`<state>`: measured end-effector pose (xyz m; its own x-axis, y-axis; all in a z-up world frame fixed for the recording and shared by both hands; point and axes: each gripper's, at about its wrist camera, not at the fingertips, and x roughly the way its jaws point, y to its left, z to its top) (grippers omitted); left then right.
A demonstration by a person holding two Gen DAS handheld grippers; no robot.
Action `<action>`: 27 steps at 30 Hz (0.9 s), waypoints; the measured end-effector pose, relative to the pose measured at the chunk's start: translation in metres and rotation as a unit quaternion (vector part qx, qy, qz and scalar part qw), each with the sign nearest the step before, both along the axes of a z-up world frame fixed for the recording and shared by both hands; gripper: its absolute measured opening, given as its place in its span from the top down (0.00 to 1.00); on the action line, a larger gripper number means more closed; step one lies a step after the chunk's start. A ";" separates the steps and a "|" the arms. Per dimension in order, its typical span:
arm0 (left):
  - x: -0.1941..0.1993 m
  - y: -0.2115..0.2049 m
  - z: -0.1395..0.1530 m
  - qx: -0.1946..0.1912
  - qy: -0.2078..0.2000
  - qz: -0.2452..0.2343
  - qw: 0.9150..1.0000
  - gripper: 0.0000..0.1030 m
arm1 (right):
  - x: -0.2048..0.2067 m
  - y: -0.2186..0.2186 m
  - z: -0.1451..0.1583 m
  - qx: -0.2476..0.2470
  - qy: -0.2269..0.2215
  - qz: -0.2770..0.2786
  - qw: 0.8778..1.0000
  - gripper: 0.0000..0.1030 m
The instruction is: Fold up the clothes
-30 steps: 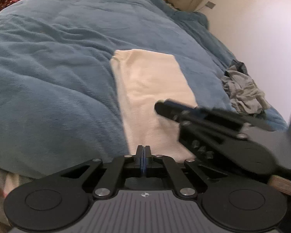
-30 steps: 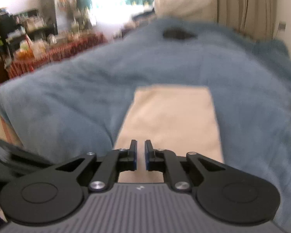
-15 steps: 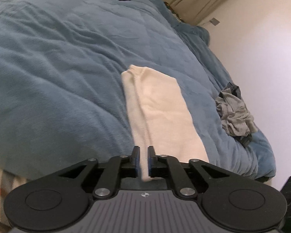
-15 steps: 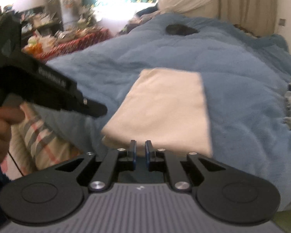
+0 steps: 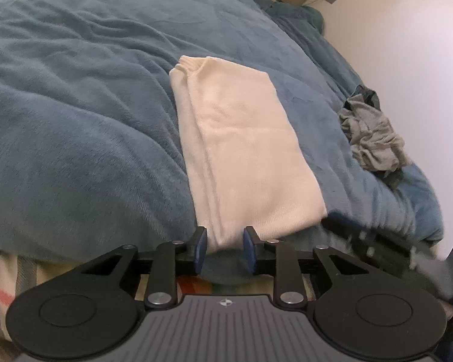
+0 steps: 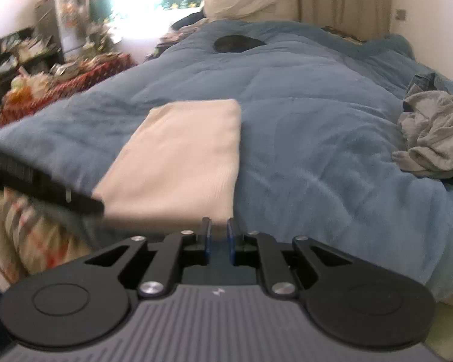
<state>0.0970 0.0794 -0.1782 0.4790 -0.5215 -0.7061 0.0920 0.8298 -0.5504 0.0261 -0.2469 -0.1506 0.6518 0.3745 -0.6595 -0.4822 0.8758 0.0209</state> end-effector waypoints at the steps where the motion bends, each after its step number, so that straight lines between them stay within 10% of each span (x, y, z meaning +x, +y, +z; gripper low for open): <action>1: -0.001 0.002 0.003 0.002 -0.002 0.002 1.000 0.77 | -0.002 -0.001 -0.002 -0.005 -0.006 0.001 1.000 0.89; 23: 0.031 -0.008 -0.003 -0.027 0.044 0.051 0.997 0.58 | -0.012 0.021 -0.043 -0.047 -0.152 0.007 0.987 0.81; 27: 0.032 -0.008 -0.003 -0.038 0.041 0.053 0.997 0.67 | -0.015 0.028 -0.042 -0.037 -0.158 -0.005 0.987 0.95</action>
